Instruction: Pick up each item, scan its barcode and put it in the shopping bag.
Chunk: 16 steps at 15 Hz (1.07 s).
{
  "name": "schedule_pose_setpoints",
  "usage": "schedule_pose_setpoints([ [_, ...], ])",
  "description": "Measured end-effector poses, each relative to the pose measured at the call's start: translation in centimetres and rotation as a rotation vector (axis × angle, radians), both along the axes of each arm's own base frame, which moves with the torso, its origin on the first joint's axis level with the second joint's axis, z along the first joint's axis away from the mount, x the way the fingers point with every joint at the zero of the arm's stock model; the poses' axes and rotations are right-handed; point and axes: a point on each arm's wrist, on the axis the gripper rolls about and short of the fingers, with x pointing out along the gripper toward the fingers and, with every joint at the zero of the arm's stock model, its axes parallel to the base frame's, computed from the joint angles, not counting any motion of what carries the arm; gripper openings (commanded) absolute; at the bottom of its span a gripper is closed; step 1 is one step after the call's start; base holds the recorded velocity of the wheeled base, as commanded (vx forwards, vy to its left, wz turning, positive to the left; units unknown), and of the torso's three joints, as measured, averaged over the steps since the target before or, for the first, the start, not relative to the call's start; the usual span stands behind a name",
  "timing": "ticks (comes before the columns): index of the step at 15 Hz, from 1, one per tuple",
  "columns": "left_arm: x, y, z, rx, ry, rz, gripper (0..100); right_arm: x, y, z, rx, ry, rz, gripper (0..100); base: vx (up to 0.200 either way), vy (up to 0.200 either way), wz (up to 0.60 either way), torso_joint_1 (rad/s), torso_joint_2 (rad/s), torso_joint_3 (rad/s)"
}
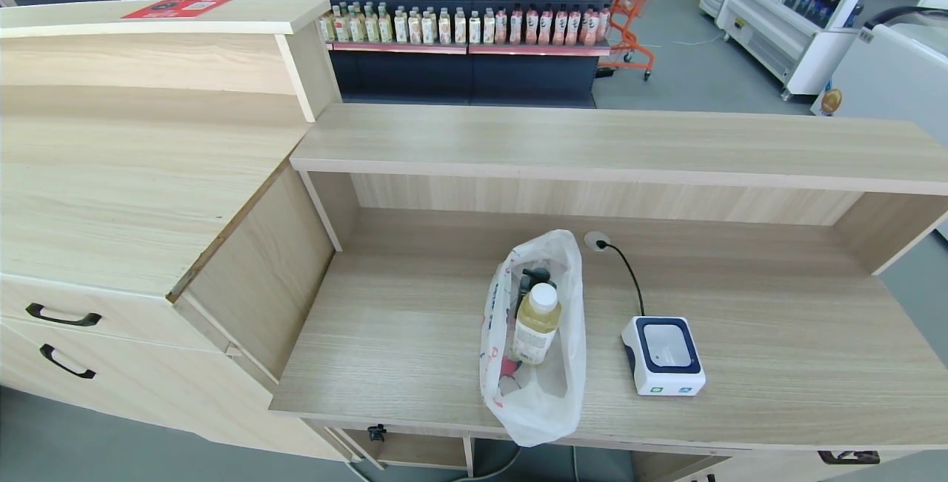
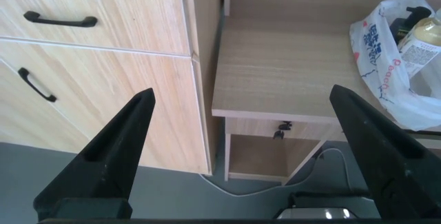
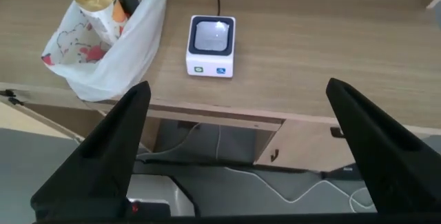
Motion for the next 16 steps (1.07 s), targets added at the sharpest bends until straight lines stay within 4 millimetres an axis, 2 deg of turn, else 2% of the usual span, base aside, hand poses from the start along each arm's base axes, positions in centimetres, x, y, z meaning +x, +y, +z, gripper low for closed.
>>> schedule_pose_setpoints([
  [4,0.0,0.0,0.0,0.0,0.0,0.0,100,-0.49,-0.02,-0.23,-0.002,-0.062,0.01,100,0.0,0.0,0.0,0.0,0.0,0.0],
  [11,0.0,0.0,0.0,-0.001,0.0,0.0,100,-0.58,-0.02,-0.26,0.001,-0.073,0.009,100,0.0,0.0,0.0,0.0,0.0,0.0],
  [16,0.0,0.0,0.0,0.009,0.0,0.001,100,-0.58,-0.02,-0.25,-0.005,-0.074,0.01,100,0.0,-0.2,0.0,0.003,0.0,0.001],
])
